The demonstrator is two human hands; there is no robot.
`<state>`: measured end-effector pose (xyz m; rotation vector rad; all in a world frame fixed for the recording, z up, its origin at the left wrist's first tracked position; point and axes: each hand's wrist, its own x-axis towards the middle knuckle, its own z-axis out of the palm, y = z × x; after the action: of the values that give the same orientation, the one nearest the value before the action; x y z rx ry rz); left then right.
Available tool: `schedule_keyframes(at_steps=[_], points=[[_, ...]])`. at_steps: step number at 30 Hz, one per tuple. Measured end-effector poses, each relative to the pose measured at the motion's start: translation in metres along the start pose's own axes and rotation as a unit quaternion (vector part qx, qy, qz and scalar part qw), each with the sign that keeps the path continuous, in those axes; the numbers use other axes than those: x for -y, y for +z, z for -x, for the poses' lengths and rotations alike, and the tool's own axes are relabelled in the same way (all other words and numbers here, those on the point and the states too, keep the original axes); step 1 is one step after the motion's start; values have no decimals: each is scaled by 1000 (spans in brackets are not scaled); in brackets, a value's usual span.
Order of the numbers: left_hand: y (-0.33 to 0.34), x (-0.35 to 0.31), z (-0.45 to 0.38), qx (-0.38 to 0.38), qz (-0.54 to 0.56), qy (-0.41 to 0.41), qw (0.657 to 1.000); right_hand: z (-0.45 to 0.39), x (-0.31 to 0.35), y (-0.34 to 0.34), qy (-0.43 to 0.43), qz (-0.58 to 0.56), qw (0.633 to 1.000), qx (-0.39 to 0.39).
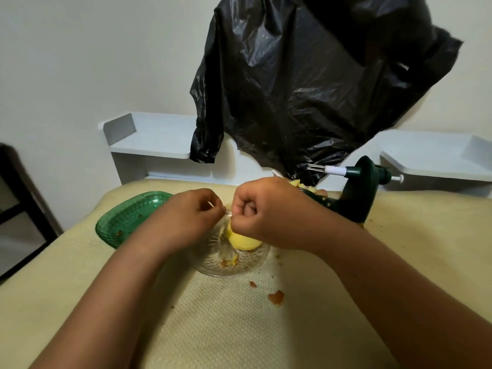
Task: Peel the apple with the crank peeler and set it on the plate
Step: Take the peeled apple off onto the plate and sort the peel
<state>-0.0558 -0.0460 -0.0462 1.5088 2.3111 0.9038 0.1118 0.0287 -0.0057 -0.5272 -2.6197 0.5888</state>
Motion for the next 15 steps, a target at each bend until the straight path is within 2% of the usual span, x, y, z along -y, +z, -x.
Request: schedule_keyframes(at_steps=[3, 6, 8, 13, 15], points=[[2, 2, 8, -10, -29, -2, 1000, 6, -8, 12, 63, -87, 992, -64], [6, 7, 15, -1, -85, -12, 996, 18, -25, 15, 151, -221, 951, -152], [8, 9, 18, 6, -100, -14, 995, 25, -36, 15, 185, -259, 928, -194], [6, 7, 26, 30, -109, -3, 994, 42, -64, 19, 193, -144, 913, -328], [6, 5, 29, 54, -122, 7, 991, 43, -75, 17, 203, -81, 915, -339]])
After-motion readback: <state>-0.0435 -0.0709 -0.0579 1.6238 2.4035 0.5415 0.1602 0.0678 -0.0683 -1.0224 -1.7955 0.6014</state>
